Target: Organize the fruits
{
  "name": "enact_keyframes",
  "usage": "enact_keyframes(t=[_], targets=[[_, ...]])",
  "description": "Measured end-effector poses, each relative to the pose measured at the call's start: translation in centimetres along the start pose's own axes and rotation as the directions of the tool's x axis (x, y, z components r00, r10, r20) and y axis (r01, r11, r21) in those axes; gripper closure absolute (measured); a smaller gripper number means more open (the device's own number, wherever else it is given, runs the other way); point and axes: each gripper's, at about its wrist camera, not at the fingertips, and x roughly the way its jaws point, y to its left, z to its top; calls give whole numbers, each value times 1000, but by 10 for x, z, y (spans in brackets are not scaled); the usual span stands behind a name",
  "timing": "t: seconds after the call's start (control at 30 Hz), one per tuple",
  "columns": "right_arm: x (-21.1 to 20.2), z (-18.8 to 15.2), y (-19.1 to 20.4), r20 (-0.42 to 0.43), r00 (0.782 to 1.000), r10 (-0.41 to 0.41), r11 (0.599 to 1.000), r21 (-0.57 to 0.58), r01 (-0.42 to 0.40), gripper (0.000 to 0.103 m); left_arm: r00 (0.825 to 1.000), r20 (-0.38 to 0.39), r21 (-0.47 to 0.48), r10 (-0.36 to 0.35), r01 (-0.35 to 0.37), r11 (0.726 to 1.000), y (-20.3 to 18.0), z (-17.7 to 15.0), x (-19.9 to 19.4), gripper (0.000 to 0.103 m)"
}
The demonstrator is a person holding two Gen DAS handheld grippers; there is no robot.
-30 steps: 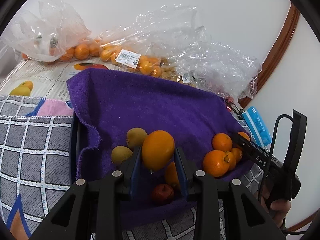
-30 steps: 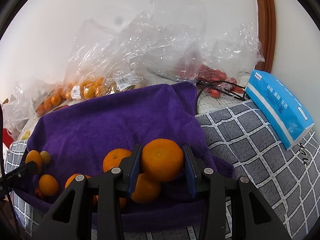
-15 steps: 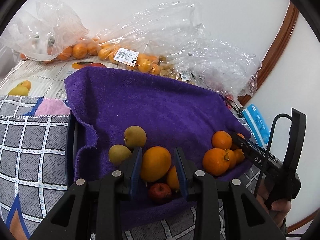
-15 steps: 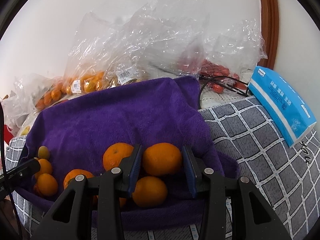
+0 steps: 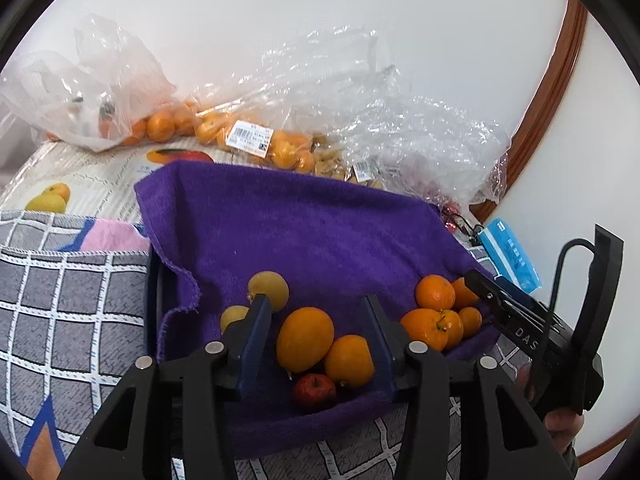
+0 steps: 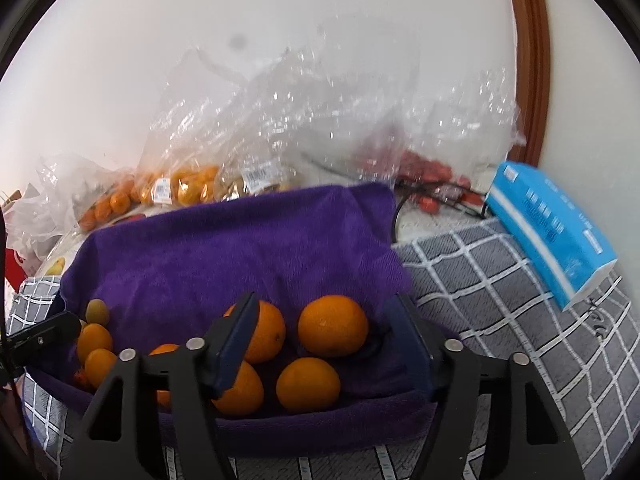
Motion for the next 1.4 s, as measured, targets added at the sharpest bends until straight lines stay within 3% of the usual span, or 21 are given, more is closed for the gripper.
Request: enact_keyframes(t=[0.17, 0.3, 0.4, 0.53, 0.83, 0.9, 0.97, 1.07, 1.4], targets=[[-20, 9, 4, 35, 999, 22, 1000, -5, -22, 31, 997, 49, 17, 51, -52, 998, -3, 6, -16, 54], [-51, 18, 16, 10, 998, 60, 997, -40, -60, 31, 998, 26, -23, 58, -58, 998, -5, 13, -36, 54], [-80, 18, 26, 8, 999, 41, 998, -55, -40, 24, 993, 23, 12, 114, -114, 993, -18, 12, -57, 47], [-114, 13, 33, -25, 998, 53, 998, -29, -53, 24, 990, 19, 43, 136, -137, 990, -37, -1, -89, 43], [-203, -5, 36, -29, 997, 68, 997, -19, -69, 24, 974, 95, 69, 204, -211, 975, -77, -32, -173, 26], [-224, -10, 34, -7, 998, 64, 998, -22, -64, 17, 971, 119, 83, 207, -218, 972, -91, -39, -192, 23], [-245, -14, 30, 25, 998, 61, 998, -23, -60, 4, 969, 136, 103, 208, -222, 970, -104, -44, -204, 16], [-270, -20, 23, 41, 998, 52, 998, -23, -51, 0, 959, 166, 146, 229, -253, 956, -124, -54, -223, 12], [-319, -35, 8, 69, 998, 12, 1000, -25, -11, 0, 944, 218, 163, 249, -287, 944, -158, -74, -261, 7]])
